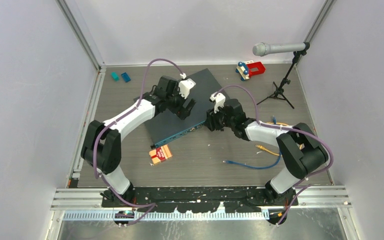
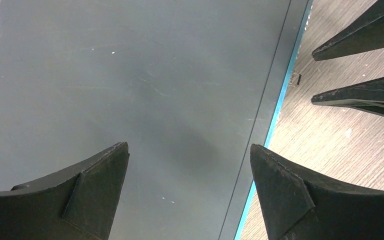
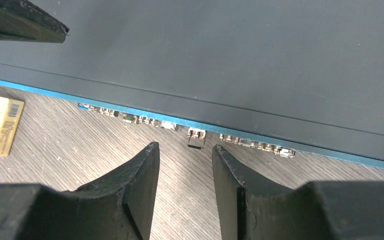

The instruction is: Pull the plug from the switch port

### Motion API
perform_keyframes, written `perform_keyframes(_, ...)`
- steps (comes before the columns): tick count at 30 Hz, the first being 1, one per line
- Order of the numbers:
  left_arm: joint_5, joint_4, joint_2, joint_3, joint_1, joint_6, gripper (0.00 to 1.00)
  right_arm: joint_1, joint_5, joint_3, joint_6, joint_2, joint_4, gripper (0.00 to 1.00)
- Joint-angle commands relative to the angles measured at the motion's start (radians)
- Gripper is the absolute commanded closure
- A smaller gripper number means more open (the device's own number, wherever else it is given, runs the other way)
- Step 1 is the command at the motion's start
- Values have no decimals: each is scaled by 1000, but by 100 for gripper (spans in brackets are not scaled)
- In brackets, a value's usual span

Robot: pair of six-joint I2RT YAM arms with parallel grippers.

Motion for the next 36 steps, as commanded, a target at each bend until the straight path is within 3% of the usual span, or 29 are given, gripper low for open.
perform_keyframes(1, 30, -4, -28, -8, -2, 0, 6, 24, 76, 51, -37, 18, -34, 52)
perform_keyframes(36, 36, 8, -46, -32, 15, -1, 7, 107, 197, 132, -95, 100, -81, 60)
